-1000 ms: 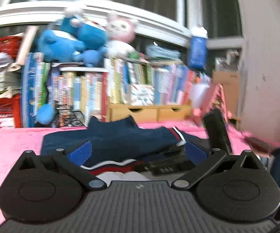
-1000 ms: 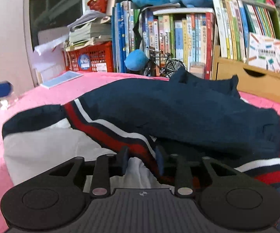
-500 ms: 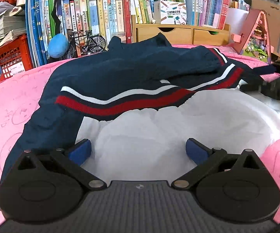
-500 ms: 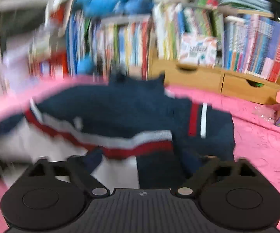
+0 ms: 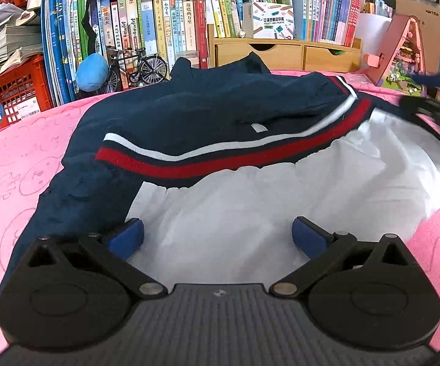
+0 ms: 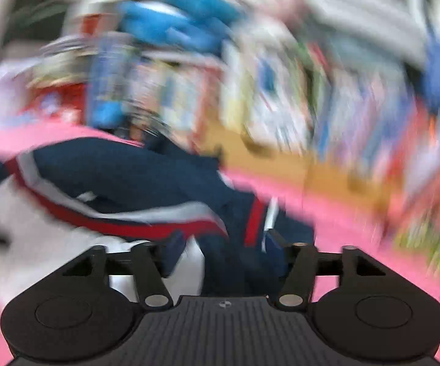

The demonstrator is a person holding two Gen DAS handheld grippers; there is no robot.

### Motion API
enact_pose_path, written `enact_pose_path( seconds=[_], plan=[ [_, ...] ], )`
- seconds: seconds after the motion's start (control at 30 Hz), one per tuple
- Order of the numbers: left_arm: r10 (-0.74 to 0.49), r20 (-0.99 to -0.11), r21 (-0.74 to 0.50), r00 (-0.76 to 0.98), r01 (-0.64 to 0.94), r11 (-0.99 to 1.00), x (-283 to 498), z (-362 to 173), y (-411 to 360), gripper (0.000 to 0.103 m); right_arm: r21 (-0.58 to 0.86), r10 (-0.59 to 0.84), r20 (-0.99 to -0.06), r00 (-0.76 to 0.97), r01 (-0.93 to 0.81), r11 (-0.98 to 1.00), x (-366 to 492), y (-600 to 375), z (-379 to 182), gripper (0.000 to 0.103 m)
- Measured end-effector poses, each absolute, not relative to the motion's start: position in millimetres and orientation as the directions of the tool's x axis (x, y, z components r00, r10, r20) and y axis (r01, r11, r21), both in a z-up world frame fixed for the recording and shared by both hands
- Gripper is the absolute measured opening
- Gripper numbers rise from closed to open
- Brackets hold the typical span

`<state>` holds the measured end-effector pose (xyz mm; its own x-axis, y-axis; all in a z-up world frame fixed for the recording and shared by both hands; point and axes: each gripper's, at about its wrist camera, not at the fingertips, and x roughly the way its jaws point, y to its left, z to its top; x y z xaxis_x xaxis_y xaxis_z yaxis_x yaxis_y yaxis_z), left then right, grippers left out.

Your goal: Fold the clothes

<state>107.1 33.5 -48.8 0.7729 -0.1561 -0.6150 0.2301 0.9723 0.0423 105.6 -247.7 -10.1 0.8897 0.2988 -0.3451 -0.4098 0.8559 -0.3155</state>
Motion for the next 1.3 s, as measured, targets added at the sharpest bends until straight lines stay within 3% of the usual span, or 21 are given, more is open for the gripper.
enact_pose_path(
  seconds=[0.07,0.2,0.23,0.27,0.3,0.33,0.5,0.7,0.73,0.87,0.93,1.03,1.17,1.3],
  plan=[
    [-0.154,-0.615,0.044,0.774,0.228,0.973,107,-49,33,0.103,-0.462,0.381,-0.306,0.873,-0.486,0.742,60,-235,-10,0.071],
    [-0.151,-0.614,0.046,0.775,0.226,0.973,106,-49,33,0.103,-0.547,0.48,-0.456,0.75,-0.661,0.513,11,-200,-26,0.068],
    [-0.151,-0.614,0.046,0.774,0.226,0.973,106,-49,33,0.103,-0.548,0.489,-0.481,0.728,-0.684,0.481,6,-190,-34,0.059],
    [-0.15,-0.615,0.046,0.774,0.225,0.973,106,-49,33,0.103,-0.499,0.498,-0.486,0.719,-0.695,0.517,11,-190,-35,0.052],
    [-0.15,-0.615,0.046,0.774,0.225,0.973,106,-49,33,0.103,-0.448,0.507,-0.49,0.709,-0.703,0.552,17,-190,-36,0.037],
    [-0.15,-0.616,0.045,0.773,0.225,0.973,107,-49,34,0.103,-0.396,0.516,-0.493,0.7,-0.709,0.584,23,-190,-36,0.031],
    [-0.151,-0.617,0.042,0.773,0.224,0.974,106,-49,36,0.103,-0.13,0.55,-0.519,0.655,-0.696,0.706,50,-203,-40,0.03],
    [-0.156,-0.62,0.04,0.769,0.23,0.972,106,-47,41,0.103,0.009,0.465,-0.565,0.681,-0.559,0.829,59,-297,-44,0.028],
    [-0.158,-0.62,0.039,0.769,0.231,0.972,106,-47,43,0.103,-0.034,0.386,-0.568,0.727,-0.489,0.871,60,-312,-43,0.0],
    [-0.154,-0.621,0.036,0.768,0.225,0.974,106,-46,45,0.103,-0.166,0.051,-0.572,0.818,-0.177,0.97,64,-376,-33,0.009],
    [-0.149,-0.62,0.038,0.77,0.219,0.975,106,-46,45,0.103,-0.146,-0.013,-0.576,0.817,-0.088,0.985,62,-399,-26,0.009],
    [-0.145,-0.62,0.038,0.771,0.215,0.976,107,-46,45,0.103,-0.07,0.071,-0.511,0.856,-0.124,0.99,49,-390,-15,0.012],
    [-0.137,-0.62,0.041,0.773,0.207,0.978,105,-45,45,0.103,-0.022,0.251,-0.475,0.843,-0.297,0.955,61,-334,-19,0.015],
    [-0.099,-0.636,0.063,0.765,0.18,0.982,92,-28,46,0.103,-0.059,0.327,-0.452,0.83,-0.394,0.917,84,-278,-19,0.036]
  ],
)
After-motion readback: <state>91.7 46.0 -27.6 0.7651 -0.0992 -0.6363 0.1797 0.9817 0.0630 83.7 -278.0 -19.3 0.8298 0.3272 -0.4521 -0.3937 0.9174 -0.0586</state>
